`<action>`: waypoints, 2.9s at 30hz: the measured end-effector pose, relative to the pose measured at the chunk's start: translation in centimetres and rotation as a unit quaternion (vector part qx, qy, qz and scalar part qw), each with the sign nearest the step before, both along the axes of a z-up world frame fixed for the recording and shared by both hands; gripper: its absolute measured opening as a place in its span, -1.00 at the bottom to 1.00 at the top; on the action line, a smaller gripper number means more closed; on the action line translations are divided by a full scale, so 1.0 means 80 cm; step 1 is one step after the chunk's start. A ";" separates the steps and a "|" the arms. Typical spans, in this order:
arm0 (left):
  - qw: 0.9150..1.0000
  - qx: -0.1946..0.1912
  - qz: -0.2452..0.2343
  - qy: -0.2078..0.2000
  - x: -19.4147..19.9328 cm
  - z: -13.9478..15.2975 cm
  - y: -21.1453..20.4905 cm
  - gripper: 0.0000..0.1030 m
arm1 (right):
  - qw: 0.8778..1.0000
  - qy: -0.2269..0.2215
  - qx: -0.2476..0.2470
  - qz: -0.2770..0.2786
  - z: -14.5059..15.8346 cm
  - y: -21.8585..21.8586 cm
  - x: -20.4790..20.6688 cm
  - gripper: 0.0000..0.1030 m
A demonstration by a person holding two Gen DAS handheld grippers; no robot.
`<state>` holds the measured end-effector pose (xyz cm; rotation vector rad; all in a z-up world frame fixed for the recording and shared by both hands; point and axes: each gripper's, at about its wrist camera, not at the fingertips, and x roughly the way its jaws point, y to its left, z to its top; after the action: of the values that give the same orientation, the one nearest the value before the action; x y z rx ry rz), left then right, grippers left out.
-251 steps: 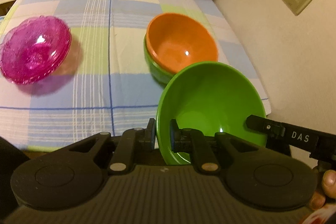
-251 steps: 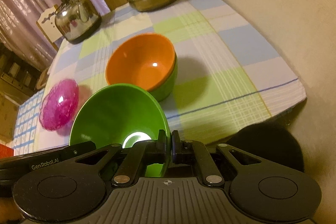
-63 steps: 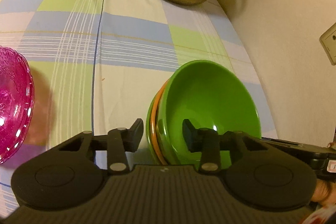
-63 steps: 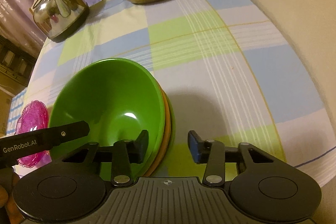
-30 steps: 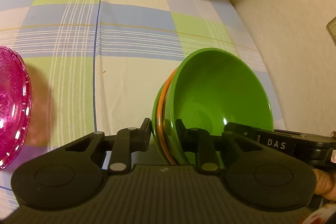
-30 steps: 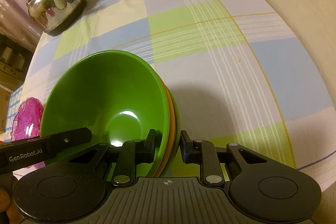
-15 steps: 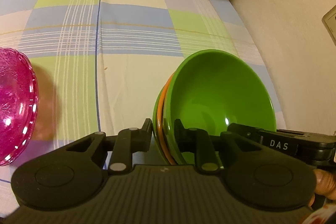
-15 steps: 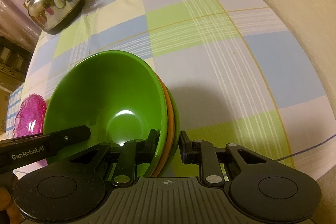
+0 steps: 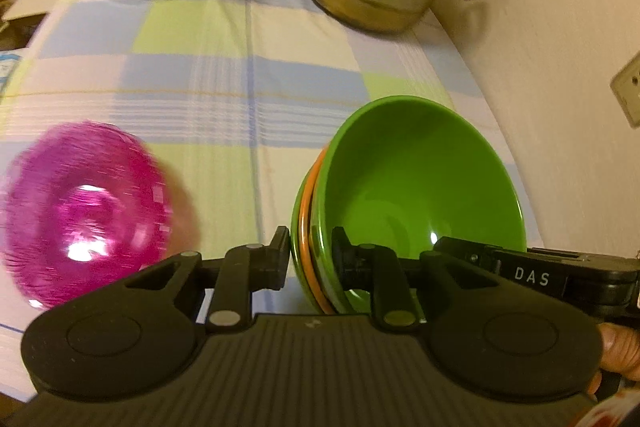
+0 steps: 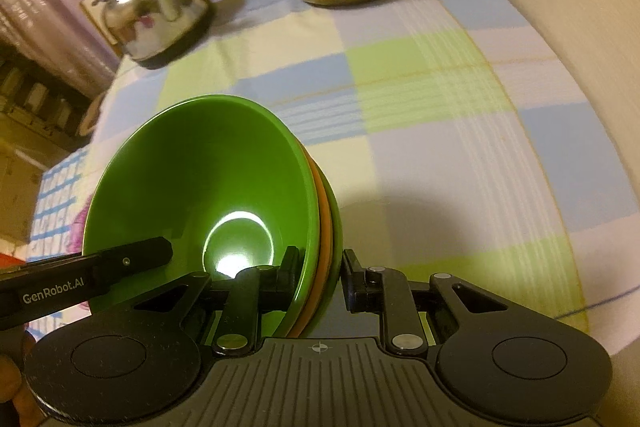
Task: Organize plates and bowls
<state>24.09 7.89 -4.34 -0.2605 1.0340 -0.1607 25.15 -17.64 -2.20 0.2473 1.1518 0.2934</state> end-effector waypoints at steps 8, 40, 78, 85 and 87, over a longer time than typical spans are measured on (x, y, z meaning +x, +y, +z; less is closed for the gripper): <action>0.998 0.012 0.055 -0.017 -0.017 0.030 0.086 -0.63 | 0.998 -0.016 0.018 0.050 0.025 0.089 0.007 -0.58; 0.990 0.022 0.137 0.034 -0.006 -0.034 0.263 -0.63 | 0.989 0.052 0.016 0.137 -0.055 0.294 0.054 -0.57; 0.984 0.000 0.174 -0.026 -0.031 -0.003 0.270 0.52 | 0.991 0.008 0.049 0.128 -0.024 0.283 0.036 0.55; 0.984 0.014 0.171 -0.046 -0.051 0.023 0.255 0.78 | 0.991 -0.009 0.065 0.114 0.001 0.257 0.021 0.56; 0.983 0.025 0.174 -0.051 -0.057 0.031 0.247 0.81 | 0.991 -0.013 0.064 0.114 0.008 0.248 0.018 0.56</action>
<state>19.51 27.61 -1.90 -0.3779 0.8753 0.1663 26.58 2.24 -1.59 0.2248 1.1385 0.5712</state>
